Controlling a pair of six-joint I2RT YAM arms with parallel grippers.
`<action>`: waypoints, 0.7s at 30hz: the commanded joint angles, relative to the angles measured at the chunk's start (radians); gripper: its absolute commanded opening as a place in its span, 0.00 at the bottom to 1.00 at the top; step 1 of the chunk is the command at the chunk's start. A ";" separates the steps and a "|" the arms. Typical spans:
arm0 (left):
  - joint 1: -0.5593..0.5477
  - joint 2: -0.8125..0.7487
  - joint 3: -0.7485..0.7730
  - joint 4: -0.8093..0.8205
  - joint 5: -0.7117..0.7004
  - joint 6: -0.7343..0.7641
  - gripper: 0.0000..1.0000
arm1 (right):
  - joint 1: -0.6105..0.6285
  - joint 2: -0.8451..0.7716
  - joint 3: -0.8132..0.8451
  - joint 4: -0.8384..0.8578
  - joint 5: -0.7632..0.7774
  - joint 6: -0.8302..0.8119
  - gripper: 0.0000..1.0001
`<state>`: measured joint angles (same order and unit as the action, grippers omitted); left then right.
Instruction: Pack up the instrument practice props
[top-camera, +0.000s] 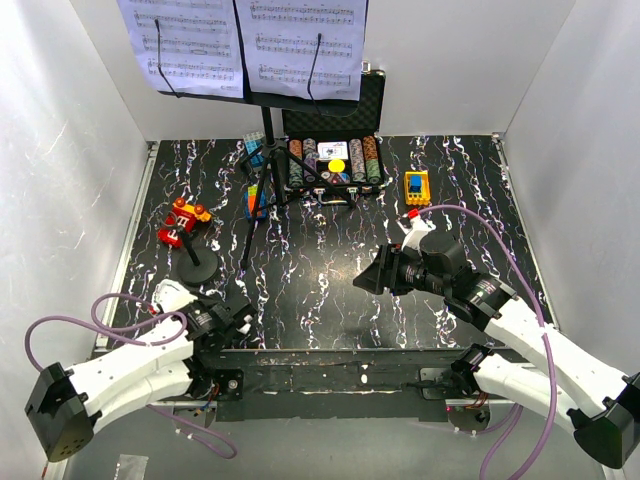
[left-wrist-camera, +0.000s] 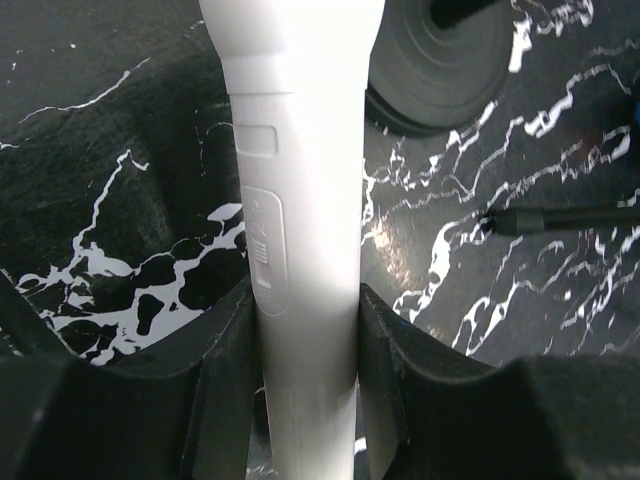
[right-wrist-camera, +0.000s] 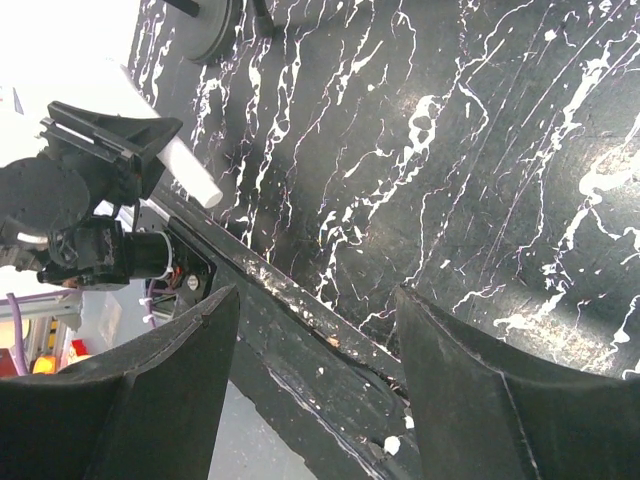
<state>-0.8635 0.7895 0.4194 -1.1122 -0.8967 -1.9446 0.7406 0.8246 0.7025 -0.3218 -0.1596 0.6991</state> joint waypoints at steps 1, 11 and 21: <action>0.089 0.062 -0.019 0.101 -0.028 -0.157 0.00 | -0.003 -0.005 0.029 -0.003 0.008 -0.020 0.70; 0.291 0.146 -0.077 0.353 0.159 0.084 0.00 | -0.003 -0.035 0.032 -0.051 0.034 -0.041 0.70; 0.455 0.280 -0.093 0.515 0.281 0.252 0.12 | -0.004 -0.030 0.032 -0.066 0.040 -0.064 0.70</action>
<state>-0.4404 1.0008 0.3527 -0.6193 -0.7422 -1.7710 0.7406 0.8047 0.7029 -0.3805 -0.1368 0.6682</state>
